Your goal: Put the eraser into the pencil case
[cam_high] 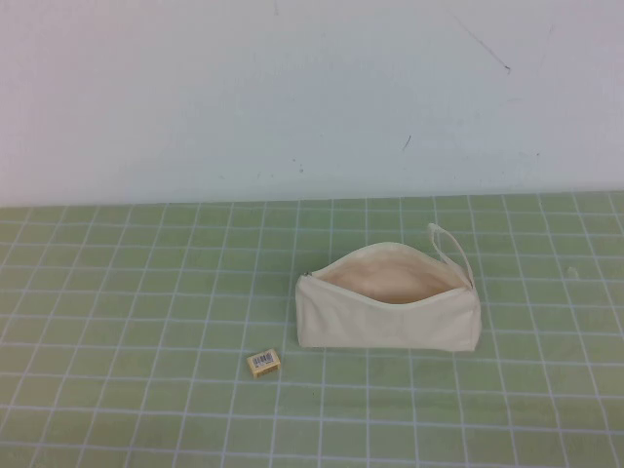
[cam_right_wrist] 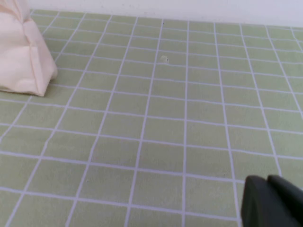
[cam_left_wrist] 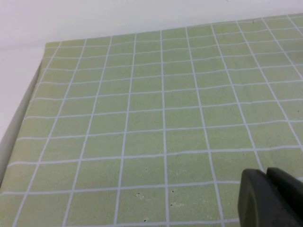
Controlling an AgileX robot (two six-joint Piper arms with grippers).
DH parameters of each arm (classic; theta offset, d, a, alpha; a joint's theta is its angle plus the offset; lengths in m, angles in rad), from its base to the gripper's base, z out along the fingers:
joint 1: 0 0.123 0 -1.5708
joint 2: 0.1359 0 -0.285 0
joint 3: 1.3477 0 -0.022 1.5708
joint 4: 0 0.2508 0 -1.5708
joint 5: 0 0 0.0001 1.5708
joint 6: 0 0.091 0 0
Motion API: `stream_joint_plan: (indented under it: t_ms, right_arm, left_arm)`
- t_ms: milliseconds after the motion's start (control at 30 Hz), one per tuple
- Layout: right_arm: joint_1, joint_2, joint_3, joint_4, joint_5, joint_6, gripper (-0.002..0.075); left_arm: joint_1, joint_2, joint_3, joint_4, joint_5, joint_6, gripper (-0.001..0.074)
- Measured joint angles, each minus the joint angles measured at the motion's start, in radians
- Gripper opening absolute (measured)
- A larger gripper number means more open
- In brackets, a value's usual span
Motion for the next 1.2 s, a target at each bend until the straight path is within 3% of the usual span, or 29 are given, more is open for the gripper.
stream_joint_plan:
  t_ms: [833, 1000, 1200]
  right_arm:
    - [0.0, 0.0, 0.0, 0.0, 0.0, 0.0, -0.0001]
    - [0.0, 0.0, 0.0, 0.0, 0.0, 0.0, -0.0001]
    - [0.0, 0.0, 0.0, 0.0, 0.0, 0.0, -0.0001]
  left_arm:
    - [0.0, 0.0, 0.0, 0.022, -0.02, -0.015, -0.0001]
    - [0.0, 0.0, 0.005, -0.39, -0.229, -0.271, -0.0001]
    - [0.0, 0.0, 0.005, -0.716, -0.36, -0.347, -0.0001]
